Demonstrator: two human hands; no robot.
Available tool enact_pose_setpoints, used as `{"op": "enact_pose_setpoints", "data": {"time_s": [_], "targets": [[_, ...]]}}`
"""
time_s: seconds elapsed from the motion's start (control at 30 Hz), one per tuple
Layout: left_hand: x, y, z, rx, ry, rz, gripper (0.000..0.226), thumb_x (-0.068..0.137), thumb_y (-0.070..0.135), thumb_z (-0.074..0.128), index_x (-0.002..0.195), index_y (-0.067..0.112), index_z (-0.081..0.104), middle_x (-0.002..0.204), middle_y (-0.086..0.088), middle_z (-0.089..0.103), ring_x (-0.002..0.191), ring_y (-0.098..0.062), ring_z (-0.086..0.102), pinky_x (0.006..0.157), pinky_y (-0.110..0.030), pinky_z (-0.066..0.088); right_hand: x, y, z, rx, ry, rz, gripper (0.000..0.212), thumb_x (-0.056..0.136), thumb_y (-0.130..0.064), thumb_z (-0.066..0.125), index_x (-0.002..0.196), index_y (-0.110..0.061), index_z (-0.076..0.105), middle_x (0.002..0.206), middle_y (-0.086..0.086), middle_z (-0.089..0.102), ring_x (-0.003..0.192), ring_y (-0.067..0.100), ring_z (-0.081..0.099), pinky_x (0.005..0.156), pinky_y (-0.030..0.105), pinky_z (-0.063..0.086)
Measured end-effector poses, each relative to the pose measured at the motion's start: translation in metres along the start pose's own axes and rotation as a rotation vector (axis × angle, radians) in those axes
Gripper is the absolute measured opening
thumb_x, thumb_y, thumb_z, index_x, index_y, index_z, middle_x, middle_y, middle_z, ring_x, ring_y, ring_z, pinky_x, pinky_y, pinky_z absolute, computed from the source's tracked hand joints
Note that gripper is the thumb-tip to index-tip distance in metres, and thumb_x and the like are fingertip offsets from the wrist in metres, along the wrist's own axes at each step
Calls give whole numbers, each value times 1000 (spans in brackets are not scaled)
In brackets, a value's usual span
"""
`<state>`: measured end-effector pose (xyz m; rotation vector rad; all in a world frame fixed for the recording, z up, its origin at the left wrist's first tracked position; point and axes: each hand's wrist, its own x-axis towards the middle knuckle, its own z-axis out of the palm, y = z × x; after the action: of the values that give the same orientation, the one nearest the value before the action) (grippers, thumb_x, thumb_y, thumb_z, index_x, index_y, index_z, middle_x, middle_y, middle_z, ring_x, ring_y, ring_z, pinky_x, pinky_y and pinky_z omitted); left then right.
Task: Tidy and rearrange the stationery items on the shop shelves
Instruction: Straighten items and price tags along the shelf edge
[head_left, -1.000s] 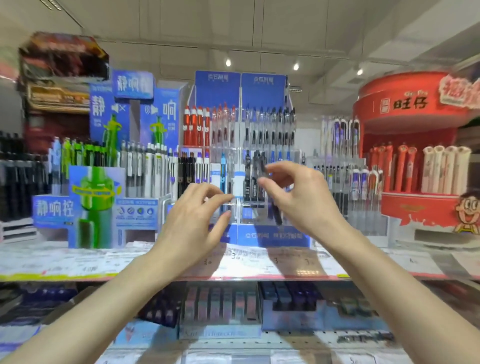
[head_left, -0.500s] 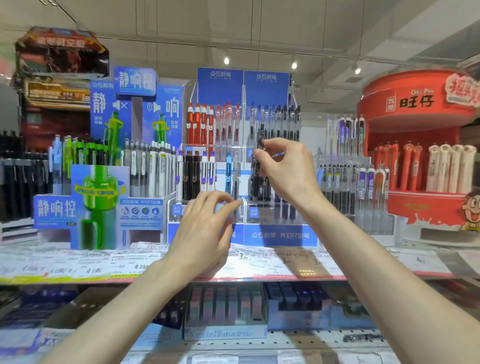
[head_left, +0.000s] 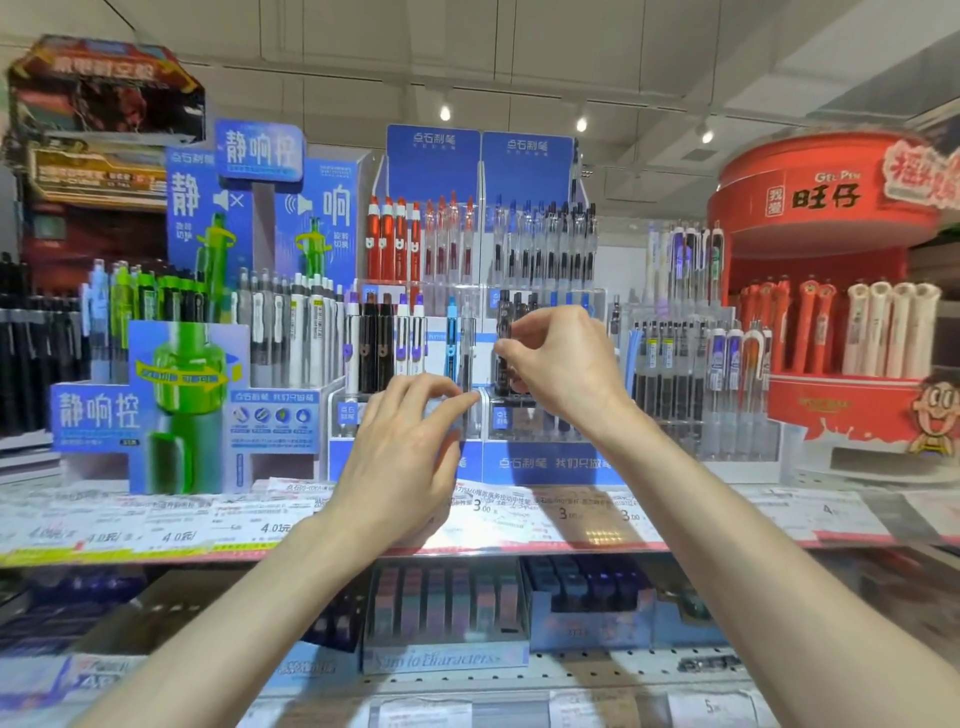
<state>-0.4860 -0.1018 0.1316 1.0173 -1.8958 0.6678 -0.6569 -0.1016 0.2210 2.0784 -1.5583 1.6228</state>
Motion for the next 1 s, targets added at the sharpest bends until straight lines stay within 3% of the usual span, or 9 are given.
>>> {"op": "enact_pose_setpoints", "data": {"time_s": [0.23, 0.43, 0.53, 0.7, 1.0], "targets": [[-2, 2, -1, -33, -1, -8, 46, 90, 18, 62, 135, 21, 57, 125, 3, 54, 120, -18, 43, 99, -42, 41, -4, 0, -1, -6, -8, 10, 26, 89, -33, 72, 107, -14, 76, 95, -3, 77, 83, 13, 73, 84, 38, 60], [-17, 10, -4, -186, 35, -43, 38, 94, 20, 61, 132, 15, 61, 134, 1, 53, 128, -17, 43, 109, -36, 36, -43, 2, -14, -76, -65, -106, 46, 94, -44, 60, 133, -20, 60, 114, -8, 71, 105, 12, 66, 98, 37, 51], [-35, 19, -8, -247, 78, -81, 34, 93, 19, 63, 126, 13, 64, 128, -1, 56, 123, -19, 48, 106, -35, 39, -74, 13, -25, -100, -82, -175, 47, 97, -43, 58, 139, -22, 54, 130, -7, 64, 116, 7, 59, 104, 30, 46], [-80, 43, -12, -349, 144, -92, 26, 91, 10, 67, 117, 7, 68, 113, -6, 61, 108, -22, 57, 96, -27, 46, -136, 59, -35, -134, -12, -228, 38, 97, -36, 60, 131, -17, 61, 127, -4, 64, 119, 13, 57, 102, 26, 42], [-152, 103, 26, -406, 85, -136, 23, 92, 12, 63, 112, 4, 69, 110, -8, 63, 104, -26, 59, 93, -34, 45, -238, 141, -52, -203, 14, -270, 33, 94, -21, 65, 123, -6, 66, 143, 10, 53, 132, 25, 50, 112, 34, 38]]}}
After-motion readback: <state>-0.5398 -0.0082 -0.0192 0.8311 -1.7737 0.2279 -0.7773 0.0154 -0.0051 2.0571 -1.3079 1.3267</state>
